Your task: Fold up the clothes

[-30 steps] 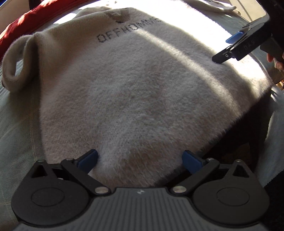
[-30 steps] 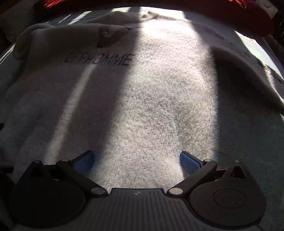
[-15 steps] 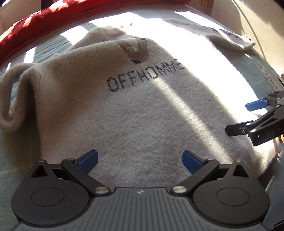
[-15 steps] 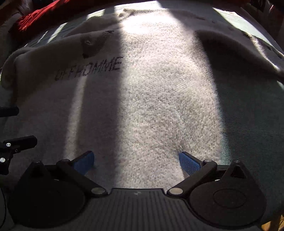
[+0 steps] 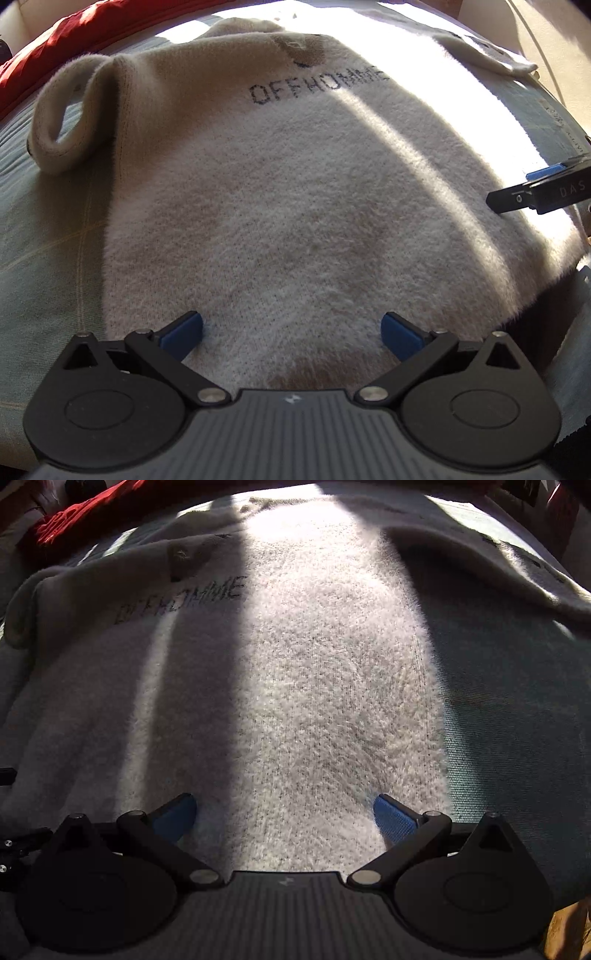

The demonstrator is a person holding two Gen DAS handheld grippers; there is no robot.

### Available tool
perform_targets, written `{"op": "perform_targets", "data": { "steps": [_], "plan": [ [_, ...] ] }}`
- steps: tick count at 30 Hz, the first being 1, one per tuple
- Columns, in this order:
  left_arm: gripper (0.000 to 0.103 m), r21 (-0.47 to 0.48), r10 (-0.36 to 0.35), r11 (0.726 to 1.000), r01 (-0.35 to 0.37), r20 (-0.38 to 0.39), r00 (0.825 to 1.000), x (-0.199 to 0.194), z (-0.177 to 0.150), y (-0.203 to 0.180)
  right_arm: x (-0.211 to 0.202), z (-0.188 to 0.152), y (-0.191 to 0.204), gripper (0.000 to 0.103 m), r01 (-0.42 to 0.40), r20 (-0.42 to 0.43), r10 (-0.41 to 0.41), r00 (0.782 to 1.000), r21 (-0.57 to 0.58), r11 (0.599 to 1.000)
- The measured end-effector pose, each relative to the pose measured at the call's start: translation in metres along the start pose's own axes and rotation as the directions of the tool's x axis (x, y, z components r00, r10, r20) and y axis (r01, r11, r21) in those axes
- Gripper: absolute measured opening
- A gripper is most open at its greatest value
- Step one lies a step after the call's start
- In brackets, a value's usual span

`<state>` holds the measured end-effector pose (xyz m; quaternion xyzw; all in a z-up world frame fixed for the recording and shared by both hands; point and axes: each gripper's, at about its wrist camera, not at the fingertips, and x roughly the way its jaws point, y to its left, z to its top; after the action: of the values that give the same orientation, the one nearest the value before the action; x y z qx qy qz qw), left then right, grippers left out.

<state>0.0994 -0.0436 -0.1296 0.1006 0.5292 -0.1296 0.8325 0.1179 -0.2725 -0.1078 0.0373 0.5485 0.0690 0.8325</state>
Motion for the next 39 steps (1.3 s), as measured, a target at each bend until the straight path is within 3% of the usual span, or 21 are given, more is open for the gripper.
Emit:
{"op": "perform_targets", "data": {
  "steps": [4, 6, 10, 14, 18, 21, 26, 33, 39],
  "plan": [
    [0.102, 0.051, -0.01, 0.999, 0.005, 0.098, 0.995, -0.011, 0.029, 0.01, -0.007, 0.009, -0.003, 0.103, -0.016, 0.002, 0.016, 1.0, 0.02, 1.0],
    [0.102, 0.069, -0.042, 0.997, 0.031, 0.162, 0.986, -0.011, 0.059, 0.017, -0.014, 0.021, -0.003, 0.103, -0.039, 0.035, 0.038, 0.999, 0.028, 0.999],
    [0.102, 0.066, -0.12, 0.992, 0.109, 0.203, 0.972, 0.021, 0.117, 0.03, -0.009, 0.072, -0.003, 0.103, -0.069, 0.075, 0.064, 0.995, 0.064, 0.996],
    [0.102, 0.001, -0.154, 0.988, 0.155, 0.106, 0.982, 0.059, 0.146, 0.04, 0.021, 0.12, -0.001, 0.103, -0.035, 0.008, 0.035, 0.999, 0.089, 0.995],
    [0.102, -0.045, -0.21, 0.977, 0.209, -0.025, 0.977, 0.075, 0.143, 0.051, 0.039, 0.145, 0.005, 0.103, 0.003, -0.131, 0.013, 0.991, 0.121, 0.993],
    [0.102, -0.053, -0.227, 0.974, 0.221, -0.131, 0.965, 0.072, 0.142, 0.057, 0.037, 0.159, 0.011, 0.103, 0.022, -0.222, 0.009, 0.975, 0.133, 0.991],
    [0.102, -0.107, -0.226, 0.973, 0.203, -0.303, 0.926, 0.064, 0.15, 0.065, 0.02, 0.181, 0.021, 0.103, 0.049, -0.33, 0.001, 0.944, 0.141, 0.989],
    [0.102, -0.104, -0.196, 0.979, 0.173, -0.276, 0.941, 0.032, 0.185, 0.067, -0.021, 0.204, 0.027, 0.103, 0.063, -0.313, -0.026, 0.949, 0.111, 0.992],
    [0.102, -0.11, -0.175, 0.982, 0.151, -0.252, 0.952, 0.033, 0.219, 0.057, -0.026, 0.226, 0.022, 0.103, -0.007, -0.291, 0.022, 0.956, 0.053, 0.999]
  ]
}}
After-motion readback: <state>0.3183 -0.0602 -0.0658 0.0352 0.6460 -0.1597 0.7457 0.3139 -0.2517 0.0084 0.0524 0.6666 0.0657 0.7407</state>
